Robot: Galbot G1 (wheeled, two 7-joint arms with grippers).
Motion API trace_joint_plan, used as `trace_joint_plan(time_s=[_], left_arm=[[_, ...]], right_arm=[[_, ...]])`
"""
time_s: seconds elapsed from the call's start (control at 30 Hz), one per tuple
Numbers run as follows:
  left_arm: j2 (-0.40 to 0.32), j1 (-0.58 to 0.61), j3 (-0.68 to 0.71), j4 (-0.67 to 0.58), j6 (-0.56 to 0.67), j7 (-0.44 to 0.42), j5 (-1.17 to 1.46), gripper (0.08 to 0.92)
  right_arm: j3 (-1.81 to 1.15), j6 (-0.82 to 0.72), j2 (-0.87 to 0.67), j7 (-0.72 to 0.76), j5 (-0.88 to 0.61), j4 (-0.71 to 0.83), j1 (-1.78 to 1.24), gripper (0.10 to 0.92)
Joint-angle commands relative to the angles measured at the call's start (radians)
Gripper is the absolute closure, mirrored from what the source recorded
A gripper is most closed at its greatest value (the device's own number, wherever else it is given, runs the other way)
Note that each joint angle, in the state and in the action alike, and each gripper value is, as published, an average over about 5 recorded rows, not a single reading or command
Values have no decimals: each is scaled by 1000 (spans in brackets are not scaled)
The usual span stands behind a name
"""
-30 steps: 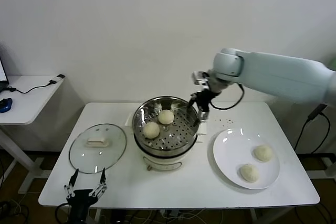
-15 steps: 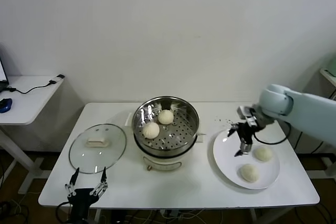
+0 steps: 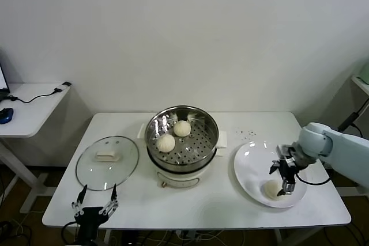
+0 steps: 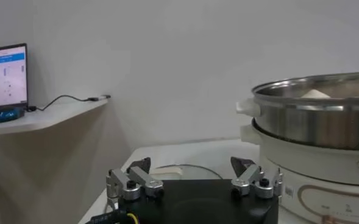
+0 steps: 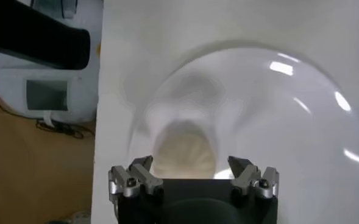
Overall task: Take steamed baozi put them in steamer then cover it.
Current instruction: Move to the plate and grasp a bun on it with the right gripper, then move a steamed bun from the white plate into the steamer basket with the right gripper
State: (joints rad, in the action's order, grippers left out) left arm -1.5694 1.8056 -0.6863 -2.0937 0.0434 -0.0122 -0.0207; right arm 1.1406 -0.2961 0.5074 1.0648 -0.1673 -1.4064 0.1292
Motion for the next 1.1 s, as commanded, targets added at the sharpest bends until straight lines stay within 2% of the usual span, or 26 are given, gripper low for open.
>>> trace_joint_plan(time_s=[0.03,0.23,0.77,0.87,1.1], left_arm=[[3,1,-1,3,-1,1,-5,177],[2,0,-2,7,-1,1,-6,177],[4,-7,-3,15,-3,2,-6,177],[6,-5,-3,15,-3,2,-6,177],[7,2,1,15,-3,2,-7,177]], right_arm=[[-39,6,27,4,53,57,-77,203],[-25,11,61,5,57,78,-65,212],[34,58,90,26,38,87,56,349],[107,160,118,58,33,99,196,354],[271,518,290,167,66,190,576,358]])
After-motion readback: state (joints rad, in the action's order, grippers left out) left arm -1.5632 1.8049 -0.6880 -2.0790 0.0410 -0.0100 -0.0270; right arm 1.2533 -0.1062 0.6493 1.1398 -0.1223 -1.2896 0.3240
